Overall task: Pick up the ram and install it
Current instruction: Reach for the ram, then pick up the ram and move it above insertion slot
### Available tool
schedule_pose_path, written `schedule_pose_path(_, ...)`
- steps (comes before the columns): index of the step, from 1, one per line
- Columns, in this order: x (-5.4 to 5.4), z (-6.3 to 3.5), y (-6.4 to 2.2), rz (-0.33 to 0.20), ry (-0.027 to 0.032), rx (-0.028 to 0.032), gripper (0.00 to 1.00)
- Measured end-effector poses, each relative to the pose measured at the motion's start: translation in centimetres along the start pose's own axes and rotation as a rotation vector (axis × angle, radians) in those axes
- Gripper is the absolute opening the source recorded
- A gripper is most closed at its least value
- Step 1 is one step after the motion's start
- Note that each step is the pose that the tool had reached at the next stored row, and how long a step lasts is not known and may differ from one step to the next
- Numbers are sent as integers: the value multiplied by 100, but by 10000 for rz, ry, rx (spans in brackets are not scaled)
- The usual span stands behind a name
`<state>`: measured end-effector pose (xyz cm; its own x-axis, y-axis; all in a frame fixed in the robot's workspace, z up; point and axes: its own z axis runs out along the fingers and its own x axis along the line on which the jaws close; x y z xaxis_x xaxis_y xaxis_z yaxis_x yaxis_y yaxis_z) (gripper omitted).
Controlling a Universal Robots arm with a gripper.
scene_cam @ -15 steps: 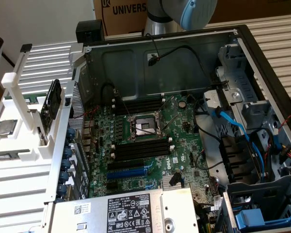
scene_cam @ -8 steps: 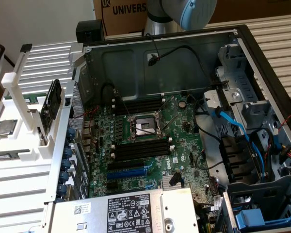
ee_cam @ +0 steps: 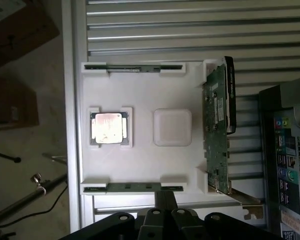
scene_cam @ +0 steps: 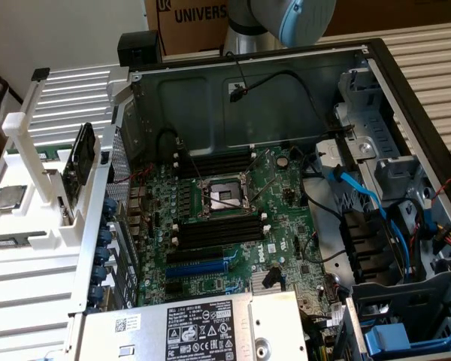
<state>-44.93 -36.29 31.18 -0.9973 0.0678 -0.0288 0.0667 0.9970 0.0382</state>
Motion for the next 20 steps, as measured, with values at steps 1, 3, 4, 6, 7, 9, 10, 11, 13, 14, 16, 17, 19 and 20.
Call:
schedule_pose_path(1, 0, 1, 0, 1, -1, 0, 10)
schedule_pose_path(3, 0, 1, 0, 1, -1, 0, 10)
schedule_pose_path(4, 0, 1, 0, 1, -1, 0, 10)
schedule_pose_path(6, 0, 1, 0, 1, -1, 0, 10)
schedule_pose_path(7, 0, 1, 0, 1, -1, 0, 10)
schedule_pose_path(9, 0, 1, 0, 1, -1, 0, 10)
schedule_pose_path(10, 0, 1, 0, 1, -1, 0, 10)
schedule_pose_path(11, 1, 1, 0, 1, -1, 0, 10)
schedule_pose_path(13, 1, 1, 0, 1, 2, 1, 10)
schedule_pose_path(14, 1, 13, 0, 1, -3, -1, 10)
schedule_pose_path(16, 2, 53, -2, 0, -1, 0, 10)
schedule_pose_path(17, 15, 64, -3, -658, 22, -18, 10)
schedule_pose_path(19, 15, 66, -4, -1019, 30, -29, 10)
schedule_pose_path(20, 15, 67, -4, -1185, 24, -34, 10)
